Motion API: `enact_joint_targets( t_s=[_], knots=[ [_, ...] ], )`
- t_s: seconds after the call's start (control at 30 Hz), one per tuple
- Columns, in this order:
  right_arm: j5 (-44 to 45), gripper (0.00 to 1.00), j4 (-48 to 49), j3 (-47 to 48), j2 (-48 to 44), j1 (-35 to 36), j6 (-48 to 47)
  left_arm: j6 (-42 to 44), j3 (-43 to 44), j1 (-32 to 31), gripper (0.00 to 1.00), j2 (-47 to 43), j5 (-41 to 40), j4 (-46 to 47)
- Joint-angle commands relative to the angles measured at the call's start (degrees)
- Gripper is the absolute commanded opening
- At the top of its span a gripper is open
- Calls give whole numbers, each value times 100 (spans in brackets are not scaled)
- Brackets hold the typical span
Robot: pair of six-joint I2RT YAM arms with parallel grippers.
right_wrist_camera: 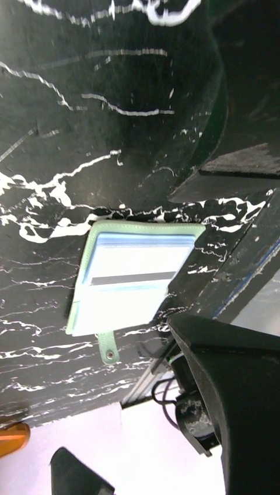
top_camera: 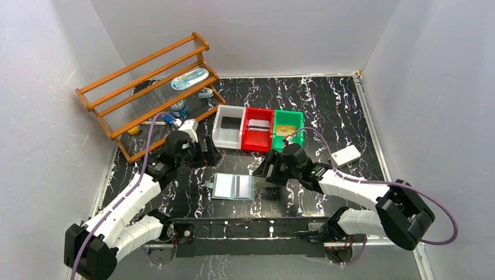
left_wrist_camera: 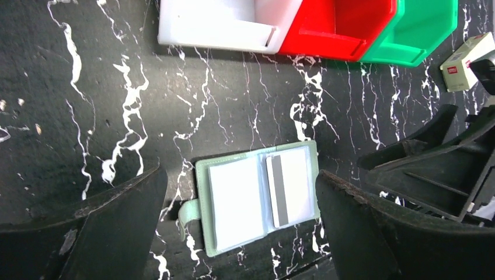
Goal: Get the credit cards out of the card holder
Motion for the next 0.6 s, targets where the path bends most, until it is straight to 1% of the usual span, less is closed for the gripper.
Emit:
enact_joint_targets(
  t_s=[0.0, 0.13, 0.23, 0.3, 0.47, 0.57],
  knots=[
    [-561, 73, 552, 171, 207, 141, 67, -450, -356, 39, 98, -283, 201, -49],
    [-430, 71, 385, 392, 438, 364, 19, -645, -508, 39, 98, -115, 137, -175],
    [-351, 69, 222, 630, 677, 584, -57, -851, -430, 41, 98, 33, -272, -466],
    [-312, 69, 245, 724, 824, 696, -35, -945, -377, 39, 99, 106, -395, -617],
    [-273, 66, 282, 919, 1212, 855, 107, -923, -462, 39, 98, 119, -220, -591],
    [-204, 65, 98, 1097, 1405, 897, 82, -838, -518, 44, 98, 60, -64, -546]
  ],
)
